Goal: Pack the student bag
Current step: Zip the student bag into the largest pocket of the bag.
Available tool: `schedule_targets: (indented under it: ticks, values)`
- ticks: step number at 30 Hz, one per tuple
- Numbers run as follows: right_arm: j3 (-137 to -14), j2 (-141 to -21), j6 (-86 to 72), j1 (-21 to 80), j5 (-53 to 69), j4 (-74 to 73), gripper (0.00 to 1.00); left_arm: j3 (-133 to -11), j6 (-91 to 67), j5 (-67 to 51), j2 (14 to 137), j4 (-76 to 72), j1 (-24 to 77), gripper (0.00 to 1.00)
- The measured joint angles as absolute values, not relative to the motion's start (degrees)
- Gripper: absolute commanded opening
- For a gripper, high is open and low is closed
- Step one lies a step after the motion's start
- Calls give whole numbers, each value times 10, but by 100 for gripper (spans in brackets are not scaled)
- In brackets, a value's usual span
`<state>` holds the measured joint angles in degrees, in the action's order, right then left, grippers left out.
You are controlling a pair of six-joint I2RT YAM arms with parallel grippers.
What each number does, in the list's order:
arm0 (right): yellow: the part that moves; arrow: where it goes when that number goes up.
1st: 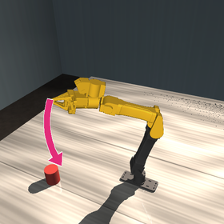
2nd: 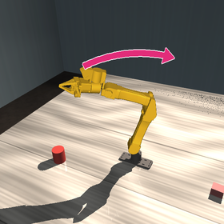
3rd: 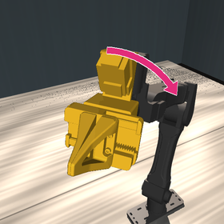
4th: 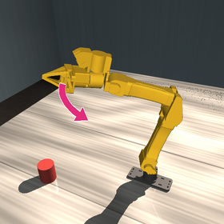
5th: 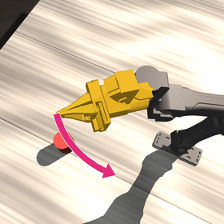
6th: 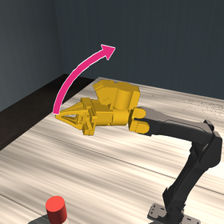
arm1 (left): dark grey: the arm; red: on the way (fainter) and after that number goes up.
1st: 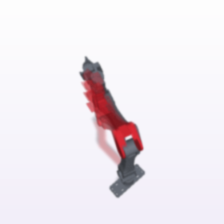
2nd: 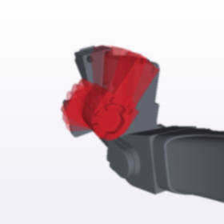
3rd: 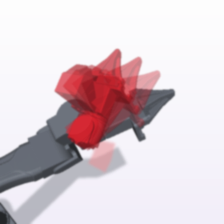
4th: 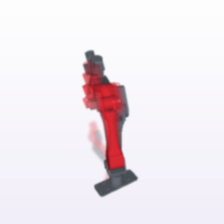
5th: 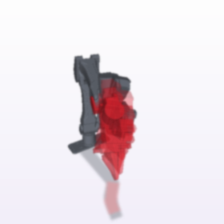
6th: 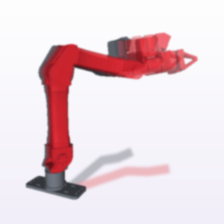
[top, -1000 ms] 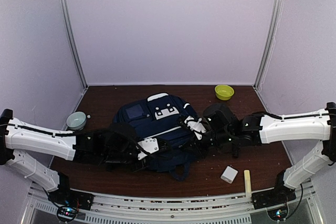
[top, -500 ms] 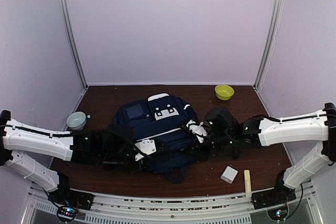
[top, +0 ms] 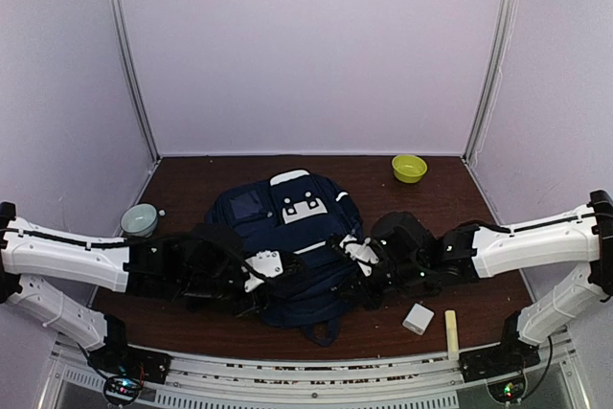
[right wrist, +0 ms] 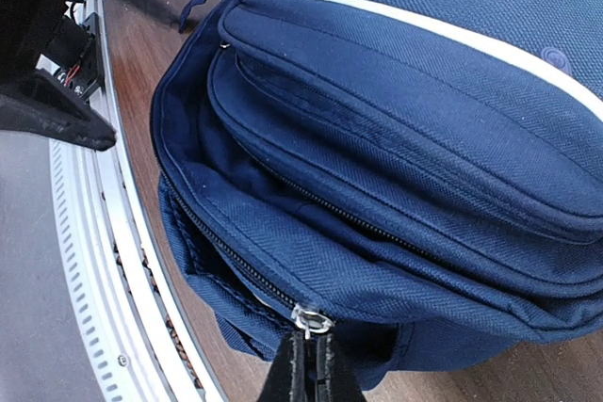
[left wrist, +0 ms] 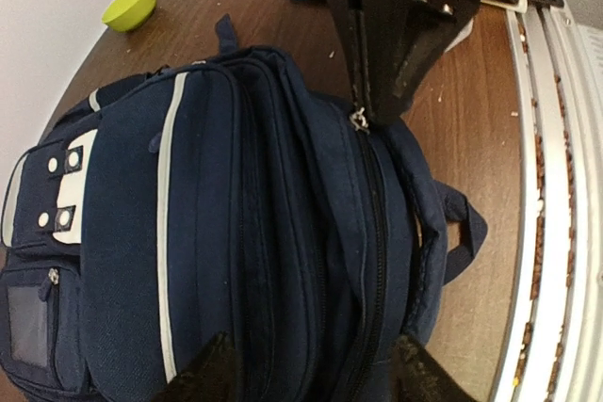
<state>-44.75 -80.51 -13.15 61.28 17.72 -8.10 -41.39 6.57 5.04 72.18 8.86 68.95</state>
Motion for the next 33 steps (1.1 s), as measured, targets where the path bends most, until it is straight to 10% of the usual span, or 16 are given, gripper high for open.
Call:
schedule_targets:
  ticks: [7, 33]
  values:
    - [-447, -799, -140, 620, 174, -78, 0, -416, 46, 45, 705, 55, 689, 82]
    - [-463, -798, -165, 651, 162, -76, 0, -416, 11, -6, 767, -43, 673, 70]
